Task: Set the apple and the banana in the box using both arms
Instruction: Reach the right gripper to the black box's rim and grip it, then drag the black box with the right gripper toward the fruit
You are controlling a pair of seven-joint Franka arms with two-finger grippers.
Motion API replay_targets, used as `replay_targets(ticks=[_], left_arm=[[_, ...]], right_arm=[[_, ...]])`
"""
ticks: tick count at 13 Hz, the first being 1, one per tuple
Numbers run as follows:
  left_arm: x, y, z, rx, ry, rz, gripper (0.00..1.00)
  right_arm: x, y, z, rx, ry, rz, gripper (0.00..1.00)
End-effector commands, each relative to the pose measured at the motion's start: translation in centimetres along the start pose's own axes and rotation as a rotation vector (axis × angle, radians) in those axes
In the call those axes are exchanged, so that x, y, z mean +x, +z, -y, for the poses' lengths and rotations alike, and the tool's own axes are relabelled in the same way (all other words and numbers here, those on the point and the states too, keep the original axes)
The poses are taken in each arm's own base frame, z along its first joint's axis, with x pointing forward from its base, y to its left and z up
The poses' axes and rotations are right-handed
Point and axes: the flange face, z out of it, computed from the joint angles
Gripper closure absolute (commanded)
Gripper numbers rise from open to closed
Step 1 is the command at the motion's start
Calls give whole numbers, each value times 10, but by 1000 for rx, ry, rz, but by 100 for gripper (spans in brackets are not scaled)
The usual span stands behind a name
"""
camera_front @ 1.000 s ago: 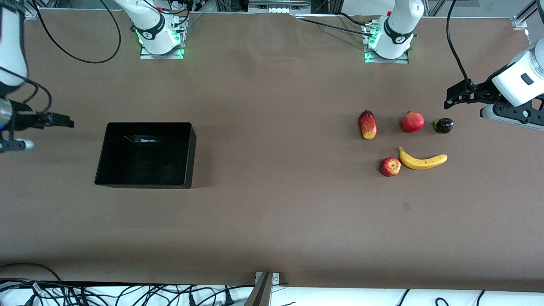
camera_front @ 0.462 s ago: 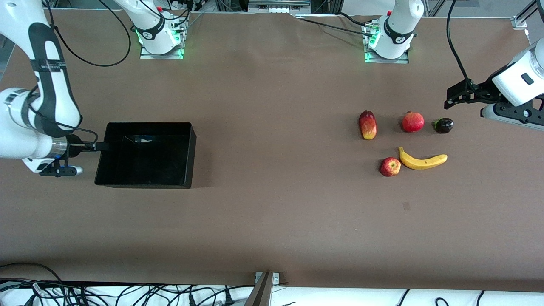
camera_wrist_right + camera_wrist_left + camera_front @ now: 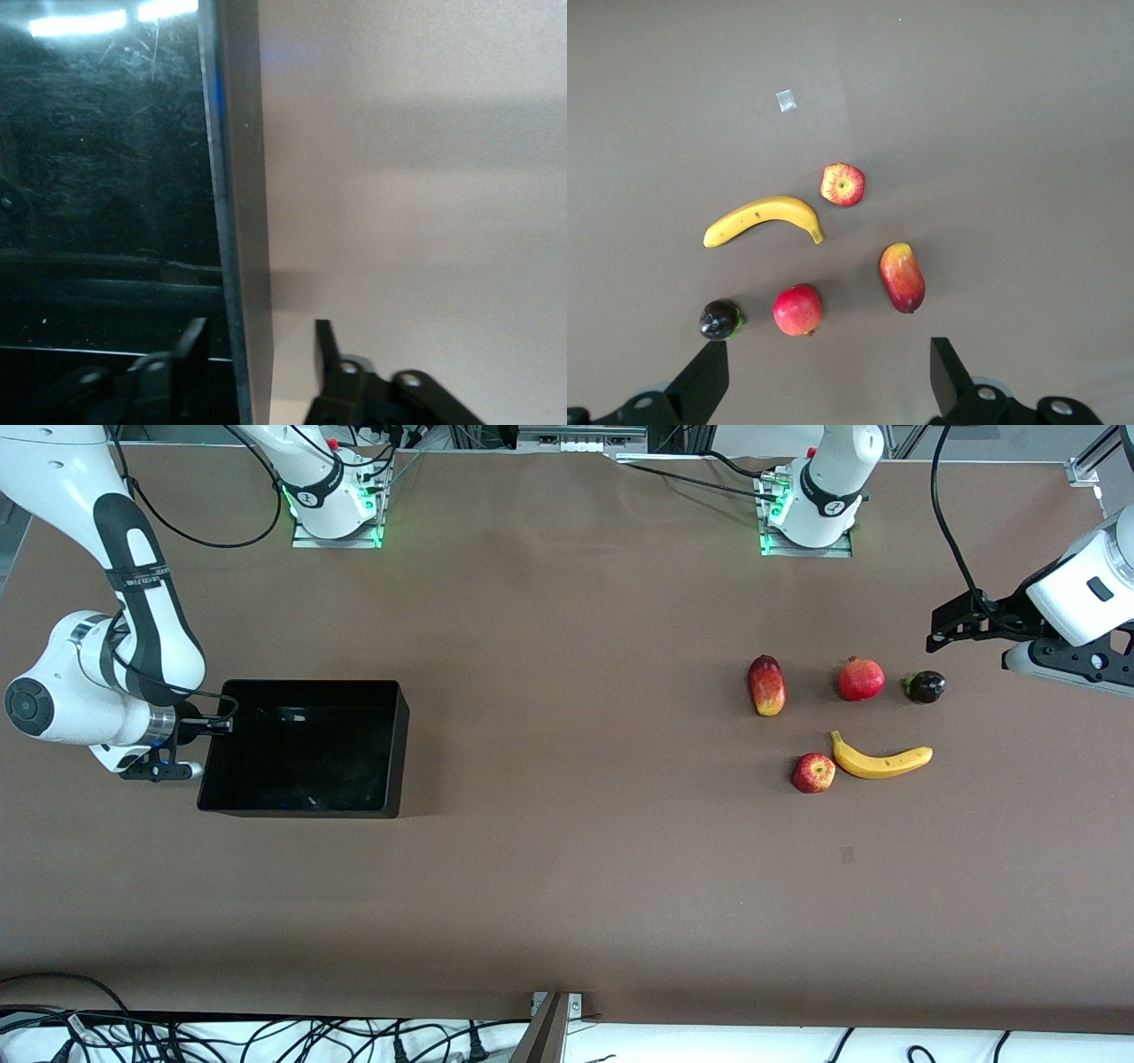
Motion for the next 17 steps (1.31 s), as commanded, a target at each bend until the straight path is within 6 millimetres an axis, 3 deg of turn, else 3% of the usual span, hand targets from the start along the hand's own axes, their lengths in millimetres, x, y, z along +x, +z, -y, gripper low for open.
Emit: replay_targets(ticks=[1, 3, 4, 5, 7, 9, 12, 15, 17], left_arm=[[0, -7, 0, 22, 11, 0, 0], [0, -7, 0, 22, 11, 0, 0], [0, -7, -1, 22, 13, 1, 0], [0, -7, 0, 22, 11, 0, 0], [0, -7, -1, 22, 13, 1, 0], [0, -7, 0, 22, 11, 0, 0], [0, -7, 0, 22, 11, 0, 0], [0, -7, 1, 22, 10, 0, 0], [0, -7, 0, 22, 11, 0, 0]], right_arm=[[-1, -10, -1, 11, -40, -1, 100], [0, -20, 8, 23, -43, 28, 100], [0, -35, 17, 34, -69, 37, 100], [6, -56, 44, 37, -102, 38, 100], [20, -96, 130, 24, -245, 38, 100], [18, -115, 206, 19, -294, 46, 100], [5, -105, 305, 153, -129, 63, 100], [-19, -85, 439, 110, -169, 23, 100], [-31, -65, 492, 90, -46, 10, 100]])
